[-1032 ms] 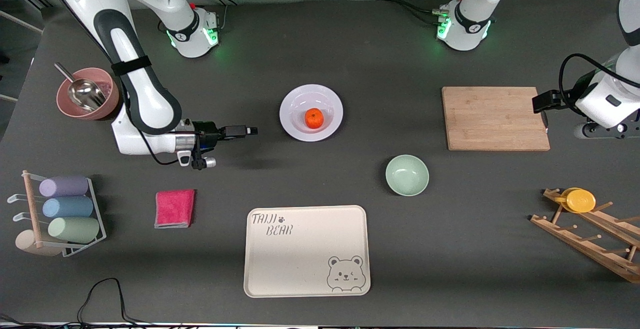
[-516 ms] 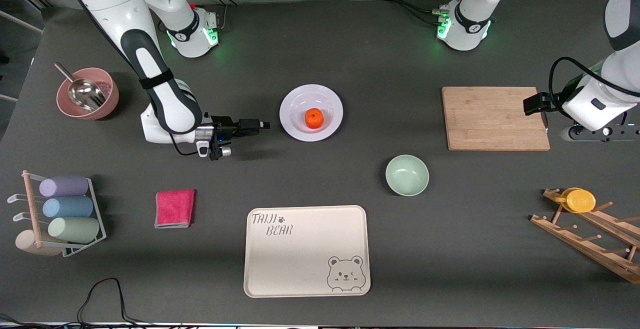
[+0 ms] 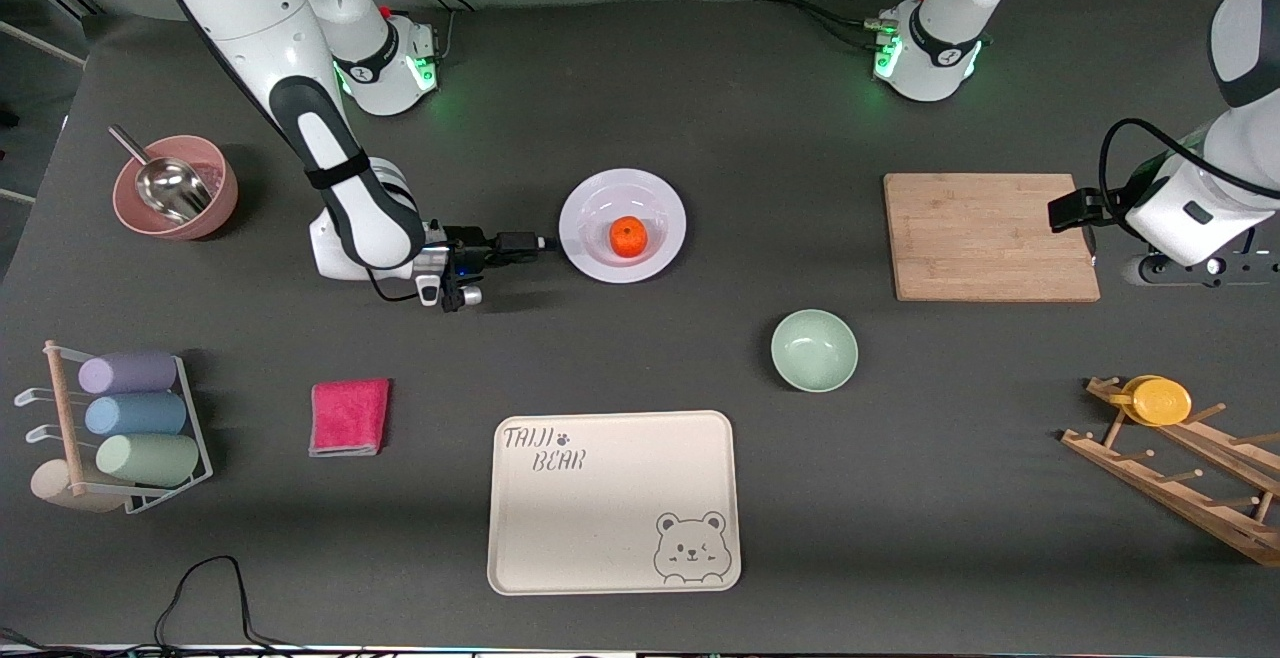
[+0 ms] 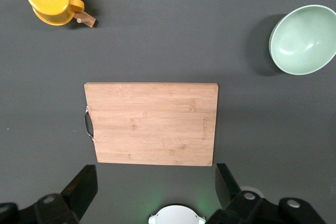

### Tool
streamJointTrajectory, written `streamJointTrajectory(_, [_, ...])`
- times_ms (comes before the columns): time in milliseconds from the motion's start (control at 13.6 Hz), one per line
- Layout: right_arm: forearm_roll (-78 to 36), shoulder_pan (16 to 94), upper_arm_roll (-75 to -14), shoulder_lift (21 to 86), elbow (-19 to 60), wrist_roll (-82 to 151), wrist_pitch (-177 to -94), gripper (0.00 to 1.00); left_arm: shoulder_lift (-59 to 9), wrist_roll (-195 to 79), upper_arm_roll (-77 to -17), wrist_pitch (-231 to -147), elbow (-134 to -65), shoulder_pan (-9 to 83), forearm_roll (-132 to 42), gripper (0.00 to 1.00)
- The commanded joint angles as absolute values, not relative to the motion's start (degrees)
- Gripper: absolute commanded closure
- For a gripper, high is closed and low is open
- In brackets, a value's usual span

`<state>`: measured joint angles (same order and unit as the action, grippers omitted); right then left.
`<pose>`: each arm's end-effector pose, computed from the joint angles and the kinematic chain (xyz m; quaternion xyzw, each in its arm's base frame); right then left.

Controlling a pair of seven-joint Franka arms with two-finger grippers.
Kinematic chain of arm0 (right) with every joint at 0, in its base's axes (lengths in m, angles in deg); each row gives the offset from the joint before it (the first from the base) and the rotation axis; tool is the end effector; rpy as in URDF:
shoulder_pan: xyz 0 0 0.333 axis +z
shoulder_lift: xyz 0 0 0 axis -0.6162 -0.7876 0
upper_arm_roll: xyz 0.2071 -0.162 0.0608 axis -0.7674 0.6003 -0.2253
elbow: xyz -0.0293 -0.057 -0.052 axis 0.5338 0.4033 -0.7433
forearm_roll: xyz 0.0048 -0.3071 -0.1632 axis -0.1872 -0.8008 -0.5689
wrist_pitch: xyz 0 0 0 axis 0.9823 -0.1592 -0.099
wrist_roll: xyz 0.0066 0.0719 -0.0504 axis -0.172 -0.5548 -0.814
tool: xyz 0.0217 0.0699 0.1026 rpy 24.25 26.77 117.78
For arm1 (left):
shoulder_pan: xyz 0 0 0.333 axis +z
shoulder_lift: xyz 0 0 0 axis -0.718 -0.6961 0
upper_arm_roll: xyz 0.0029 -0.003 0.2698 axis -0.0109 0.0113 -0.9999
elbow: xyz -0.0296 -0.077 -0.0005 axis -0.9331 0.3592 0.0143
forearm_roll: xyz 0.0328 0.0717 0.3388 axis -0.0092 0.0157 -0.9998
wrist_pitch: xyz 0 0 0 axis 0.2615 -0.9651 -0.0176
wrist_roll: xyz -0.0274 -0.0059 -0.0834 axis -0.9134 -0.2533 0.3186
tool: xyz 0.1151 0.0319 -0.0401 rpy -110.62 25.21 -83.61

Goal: Place orange and plate with both arms
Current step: 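Move the right gripper to the plate rim and grip it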

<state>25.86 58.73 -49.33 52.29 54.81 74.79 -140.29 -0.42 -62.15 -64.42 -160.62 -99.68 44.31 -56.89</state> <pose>0.3909 0.2127 0.1316 -0.8666 0.0376 0.1360 0.4786 0.4951 -0.0131 0.4741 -0.9938 0.0035 0.1063 0.0311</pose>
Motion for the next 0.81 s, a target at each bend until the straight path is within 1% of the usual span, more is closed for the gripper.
streamJointTrajectory(0, [29.9,61.7,-48.9,51.4,54.9,76.6,-140.4,0.00,-0.4,-61.7,-65.0,-161.3,-99.8,43.7,-57.6,0.00])
streamJointTrajectory(147, [30.8,62.2,-48.9,51.1,55.0,78.3,-140.4,0.00,-0.5,-61.7,-65.0,-161.3,-99.8,43.7,-57.6,0.00])
streamJointTrajectory(221, [31.0,62.2,-48.9,49.7,55.0,80.0,-140.5,0.00,-0.5,-61.8,-65.0,-161.3,-99.7,43.7,-57.6,0.00])
streamJointTrajectory(442, [31.0,62.3,-48.9,49.7,55.1,80.3,-140.6,0.00,-0.6,-61.7,-65.0,-161.3,-99.7,43.7,-57.6,0.00])
streamJointTrajectory(516, [31.1,62.4,-48.9,49.7,55.1,80.3,-140.7,0.01,-0.6,-61.7,-65.0,-161.3,-99.7,43.7,-57.6,0.00])
streamJointTrajectory(663, [31.1,62.6,-48.9,49.7,55.5,80.3,-140.9,0.07,-0.7,-61.7,-65.0,-161.3,-99.7,43.7,-57.6,0.00])
streamJointTrajectory(737, [31.3,62.6,-48.9,49.7,55.6,80.4,-141.0,0.08,-0.7,-61.8,-65.0,-161.3,-99.7,43.7,-57.6,0.00])
